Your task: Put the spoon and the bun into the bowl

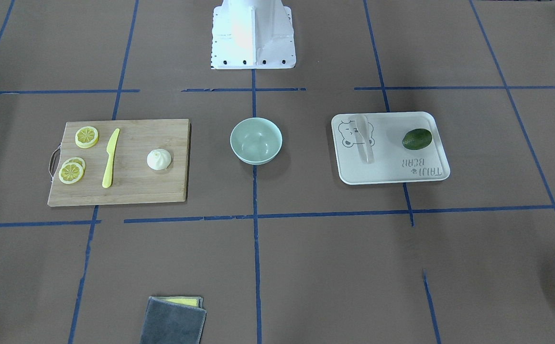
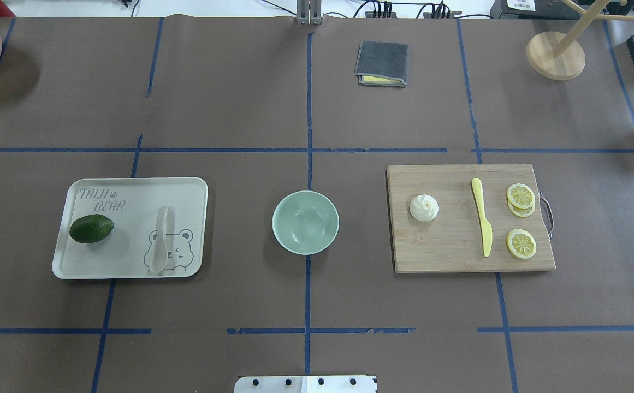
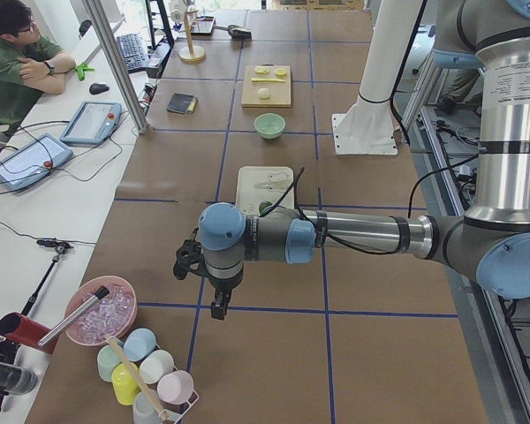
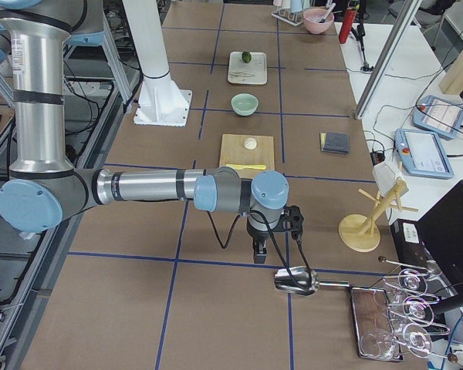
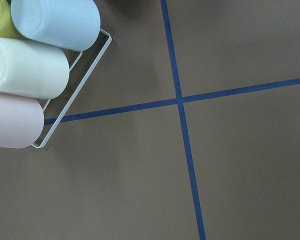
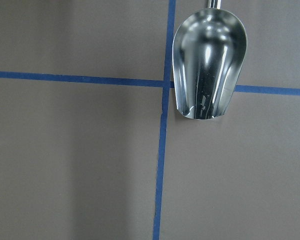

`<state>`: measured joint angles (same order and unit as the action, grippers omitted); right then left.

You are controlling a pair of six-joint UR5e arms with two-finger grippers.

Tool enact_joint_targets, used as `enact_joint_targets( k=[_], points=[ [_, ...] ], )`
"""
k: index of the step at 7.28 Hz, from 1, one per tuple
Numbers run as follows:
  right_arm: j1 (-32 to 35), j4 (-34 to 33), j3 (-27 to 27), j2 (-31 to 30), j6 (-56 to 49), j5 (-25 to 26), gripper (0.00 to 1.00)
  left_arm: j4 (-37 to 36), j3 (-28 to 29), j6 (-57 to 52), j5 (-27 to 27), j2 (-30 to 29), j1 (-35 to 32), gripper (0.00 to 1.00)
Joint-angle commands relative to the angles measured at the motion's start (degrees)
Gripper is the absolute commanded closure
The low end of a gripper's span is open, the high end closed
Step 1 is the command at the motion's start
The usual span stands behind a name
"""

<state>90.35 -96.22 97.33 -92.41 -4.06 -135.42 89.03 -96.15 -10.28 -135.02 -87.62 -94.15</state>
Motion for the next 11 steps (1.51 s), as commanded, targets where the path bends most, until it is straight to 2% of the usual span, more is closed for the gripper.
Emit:
enact_joint_targets(
  k=[1, 2, 3, 5, 7, 8, 9, 10, 11],
  points=[
    [0.0, 0.0, 0.1, 0.1, 0.0, -0.2, 0.00, 0.0, 0.0, -0.1, -0.5, 0.1, 0.5, 0.00],
    [0.0, 0.1, 0.1, 0.5, 0.0, -0.2, 0.00, 1.2, 0.0, -0.1, -1.0, 0.1, 0.5, 0.00],
    [0.0, 0.2, 0.5, 0.8, 0.0, -0.2, 0.00, 5.4, 0.3, -0.1, -1.0, 0.1, 0.8, 0.00],
    [-0.3, 0.2, 0.7, 2.9, 0.1, -0.2, 0.00, 11.3, -0.6, 0.1, -0.7, -0.3, 4.1, 0.00],
    [-2.9, 0.2, 0.1, 7.9, 0.3, 0.2, 0.00, 24.5, 0.0, 0.4, -0.4, -0.6, 4.6, 0.00],
    [-2.9, 0.2, 0.1, 9.6, 0.5, 0.2, 0.00, 34.9, 0.9, 0.5, -0.5, -1.1, 4.6, 0.00],
    [-2.9, 0.2, 1.0, 10.2, 0.5, -0.2, 0.00, 42.3, 1.2, 0.8, -0.6, -1.0, 4.5, 0.00],
    [-2.9, 0.1, 1.5, 10.6, 0.5, -0.2, 0.00, 46.1, 1.0, 1.0, -0.7, -2.4, 5.0, 0.00],
    [-2.9, 0.1, 1.4, 10.6, 0.5, -0.3, 0.00, 46.2, -0.2, 9.9, -2.2, -4.4, 6.1, 0.00]
  ],
)
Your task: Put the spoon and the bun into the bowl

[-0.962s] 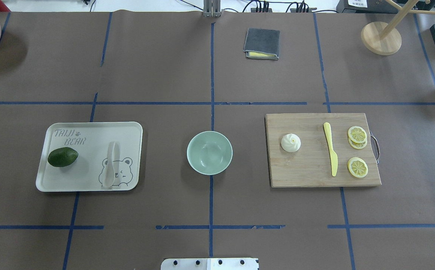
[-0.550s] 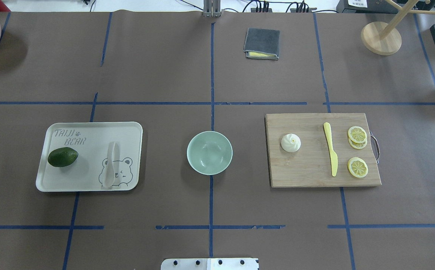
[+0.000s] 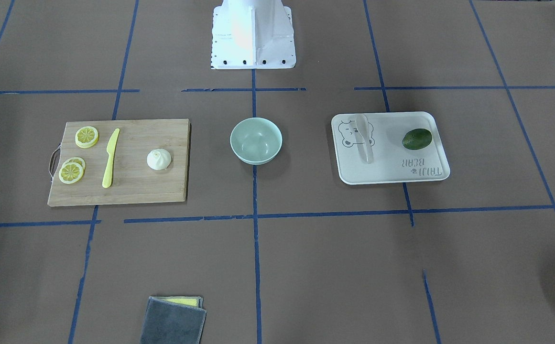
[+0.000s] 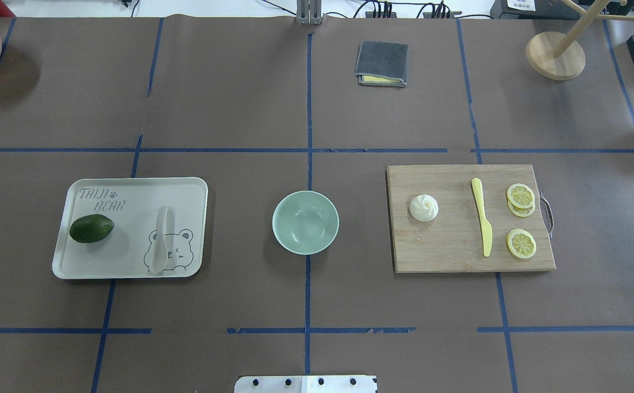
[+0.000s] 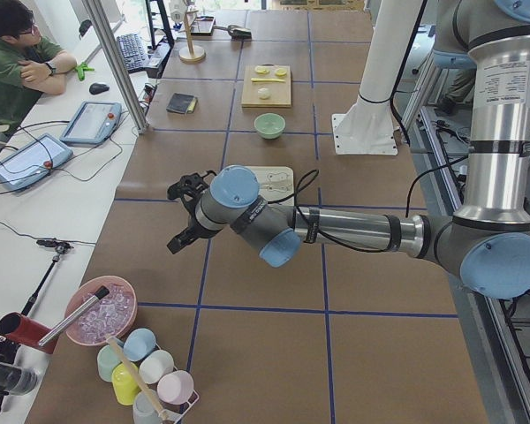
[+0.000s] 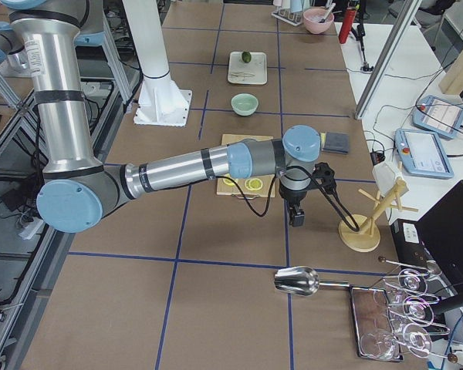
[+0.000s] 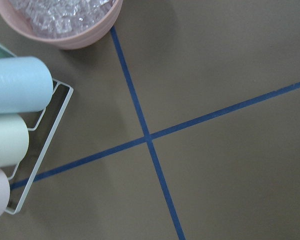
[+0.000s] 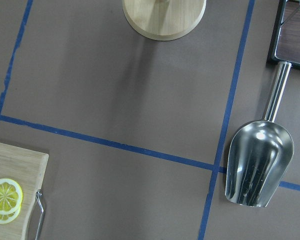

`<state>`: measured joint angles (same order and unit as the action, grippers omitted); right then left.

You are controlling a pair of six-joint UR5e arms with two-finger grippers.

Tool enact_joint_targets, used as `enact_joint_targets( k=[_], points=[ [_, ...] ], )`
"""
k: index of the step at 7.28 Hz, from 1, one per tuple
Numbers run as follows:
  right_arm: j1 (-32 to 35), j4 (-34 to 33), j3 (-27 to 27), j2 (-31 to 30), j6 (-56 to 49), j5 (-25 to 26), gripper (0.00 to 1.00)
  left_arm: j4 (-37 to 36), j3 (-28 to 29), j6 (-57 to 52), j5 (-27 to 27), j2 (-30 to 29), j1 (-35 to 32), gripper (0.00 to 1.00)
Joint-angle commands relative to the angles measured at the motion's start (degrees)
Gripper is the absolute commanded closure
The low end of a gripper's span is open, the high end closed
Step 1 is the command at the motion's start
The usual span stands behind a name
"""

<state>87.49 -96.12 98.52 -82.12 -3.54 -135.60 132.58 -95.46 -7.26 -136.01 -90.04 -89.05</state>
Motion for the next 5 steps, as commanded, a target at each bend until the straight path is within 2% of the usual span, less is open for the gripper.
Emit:
enact_joint_targets(
  k=[1, 2, 3, 5],
  points=[
    [0.0, 0.0, 0.5, 0.1, -0.1, -0.1, 0.00, 2.7, -3.3, 17.6, -2.8, -2.0, 4.0, 0.00],
    [0.0, 0.0, 1.3, -0.5, 0.0, -0.2, 0.00, 2.6, -5.1, 25.3, -2.5, -2.2, 7.0, 0.00],
    [0.1, 0.0, 1.3, -0.8, 0.0, -1.0, 0.00, 2.5, -8.0, 31.6, 1.5, -2.2, 12.4, 0.00],
    [0.1, 0.0, 1.3, -0.8, 0.0, -1.2, 0.00, 2.3, -13.3, 40.4, 17.9, -1.6, 28.0, 0.00]
  ],
)
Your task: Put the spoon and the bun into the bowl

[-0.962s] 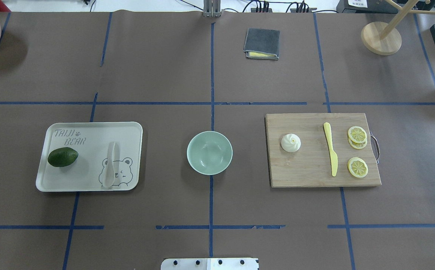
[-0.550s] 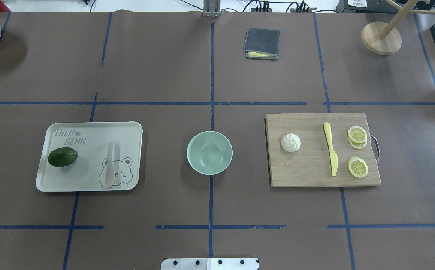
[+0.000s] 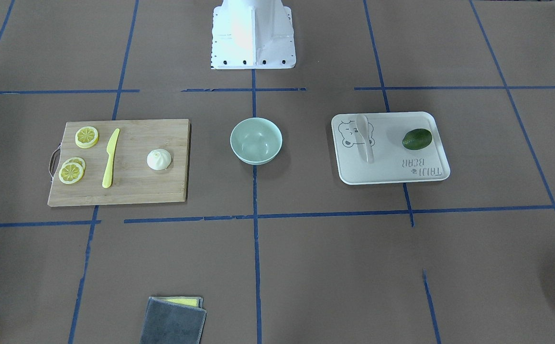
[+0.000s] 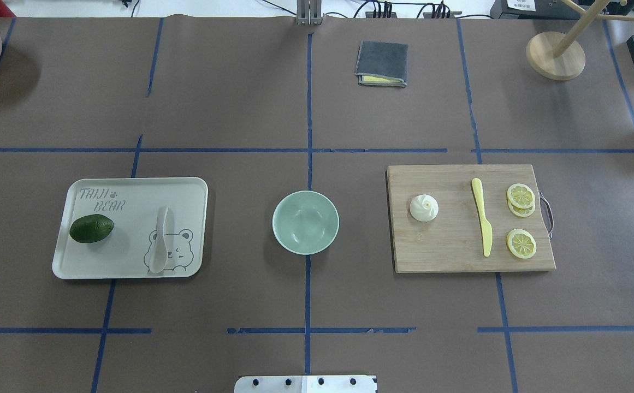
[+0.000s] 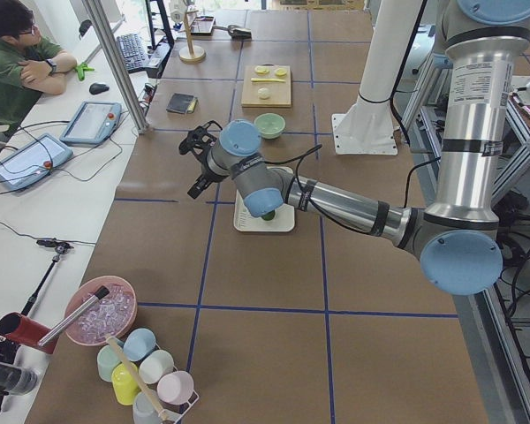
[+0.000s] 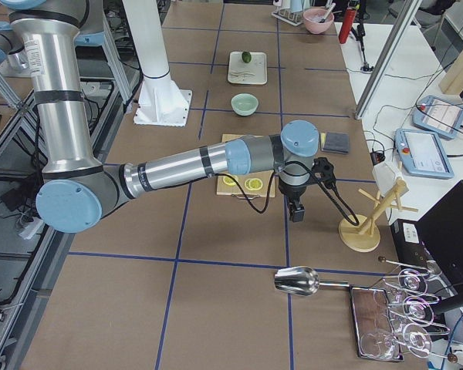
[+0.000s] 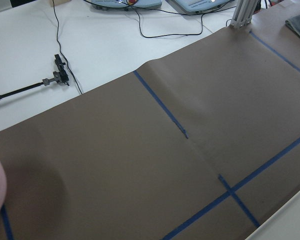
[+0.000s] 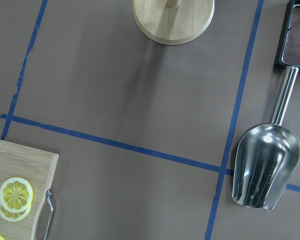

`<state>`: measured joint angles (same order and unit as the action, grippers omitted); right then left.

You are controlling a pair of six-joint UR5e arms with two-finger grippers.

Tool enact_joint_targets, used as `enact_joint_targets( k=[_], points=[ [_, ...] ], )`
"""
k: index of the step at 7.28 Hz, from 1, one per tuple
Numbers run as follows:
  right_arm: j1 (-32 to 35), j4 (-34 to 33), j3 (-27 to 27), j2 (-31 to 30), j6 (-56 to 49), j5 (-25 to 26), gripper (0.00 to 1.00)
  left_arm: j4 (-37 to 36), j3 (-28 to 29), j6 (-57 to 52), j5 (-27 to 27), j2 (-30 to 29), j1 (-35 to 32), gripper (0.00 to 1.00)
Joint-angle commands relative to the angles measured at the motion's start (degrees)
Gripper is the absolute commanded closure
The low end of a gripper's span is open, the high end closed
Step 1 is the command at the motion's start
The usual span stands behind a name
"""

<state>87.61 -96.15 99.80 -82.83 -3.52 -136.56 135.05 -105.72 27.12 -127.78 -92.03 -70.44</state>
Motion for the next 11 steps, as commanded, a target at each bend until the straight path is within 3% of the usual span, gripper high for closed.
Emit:
enact_joint_targets(
  k=[1, 2, 3, 5, 6, 8, 11],
  points=[
    [0.0, 0.0, 0.0, -0.1, 0.0, -0.2, 0.00, -0.5, -2.9, 11.9, 14.2, 0.4, 15.8, 0.00],
    [0.0, 0.0, 0.0, -0.5, 0.0, -0.2, 0.00, -2.6, -2.9, 20.1, 16.8, 0.4, 21.8, 0.00],
    [0.0, 0.0, 0.1, -0.7, 0.0, -0.2, 0.00, -5.4, -2.9, 26.3, 24.2, -0.3, 28.6, 0.00],
    [0.0, 0.0, 0.1, -1.1, 0.0, -0.2, 0.00, -18.3, -2.6, 35.3, 31.5, -5.9, 37.6, 0.02],
    [0.0, 0.0, 0.5, -1.5, 0.0, -0.2, 0.00, -19.5, -1.1, 40.7, 33.5, -7.3, 40.6, 0.13],
    [0.1, 0.0, 0.9, -1.8, 0.1, -0.3, 0.00, -19.4, 1.5, 43.8, 34.4, -8.9, 41.7, 0.28],
    [0.1, 0.0, 1.0, -2.2, 0.1, -0.3, 0.00, -19.4, 1.8, 43.9, 34.2, -8.9, 41.7, 0.33]
  ],
)
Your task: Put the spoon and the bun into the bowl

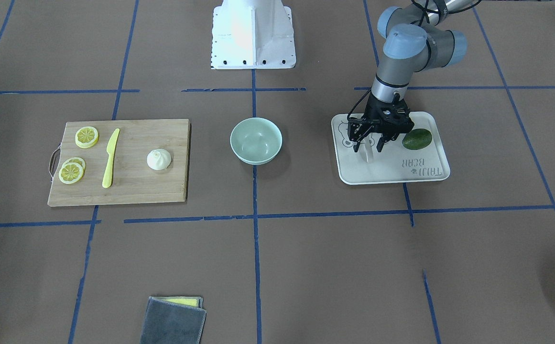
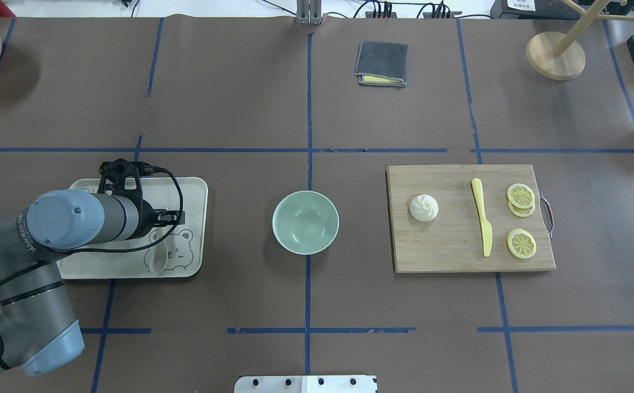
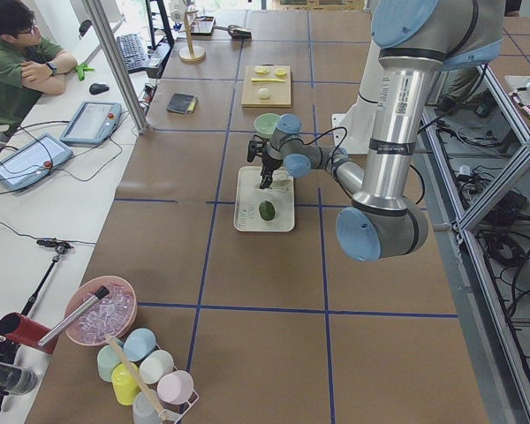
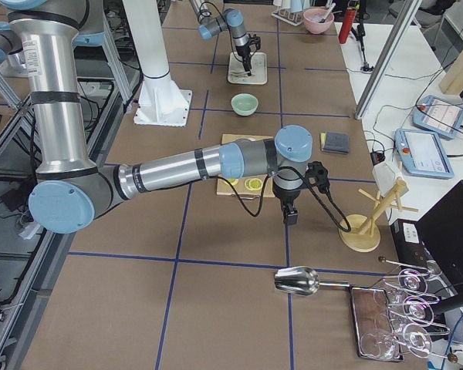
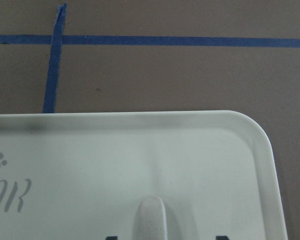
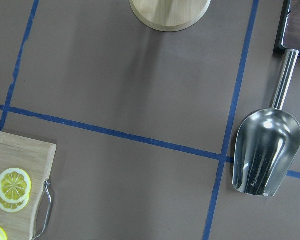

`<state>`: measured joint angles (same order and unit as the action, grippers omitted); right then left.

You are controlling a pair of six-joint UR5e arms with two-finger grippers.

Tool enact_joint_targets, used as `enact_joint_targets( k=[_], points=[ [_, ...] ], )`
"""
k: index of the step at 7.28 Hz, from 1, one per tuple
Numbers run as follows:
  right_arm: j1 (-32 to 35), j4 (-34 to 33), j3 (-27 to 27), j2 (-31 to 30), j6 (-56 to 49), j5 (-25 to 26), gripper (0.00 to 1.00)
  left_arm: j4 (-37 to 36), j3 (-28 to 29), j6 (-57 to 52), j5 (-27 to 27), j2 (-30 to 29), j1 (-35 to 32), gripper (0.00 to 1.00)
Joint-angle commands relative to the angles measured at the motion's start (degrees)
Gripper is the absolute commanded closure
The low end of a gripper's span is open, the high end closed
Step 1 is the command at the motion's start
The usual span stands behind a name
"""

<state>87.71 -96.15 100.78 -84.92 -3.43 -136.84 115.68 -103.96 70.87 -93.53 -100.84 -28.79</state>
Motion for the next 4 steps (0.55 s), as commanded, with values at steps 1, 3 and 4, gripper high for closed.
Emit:
enact_joint_targets(
  k=[1, 3, 4],
  points=[
    [-0.1, 0.0, 0.0, -0.1, 0.0, 0.0, 0.00, 0.0, 0.1, 0.2, -0.1, -0.1, 0.0, 0.35],
    [0.0, 0.0, -0.1, -0.1, 0.0, 0.0, 0.00, 0.0, 0.1, 0.2, -0.1, -0.1, 0.1, 0.39],
    [0.0, 0.0, -0.1, -0.1, 0.0, 0.1, 0.00, 0.0, 0.1, 0.2, -0.2, 0.0, 0.1, 0.39]
  ],
)
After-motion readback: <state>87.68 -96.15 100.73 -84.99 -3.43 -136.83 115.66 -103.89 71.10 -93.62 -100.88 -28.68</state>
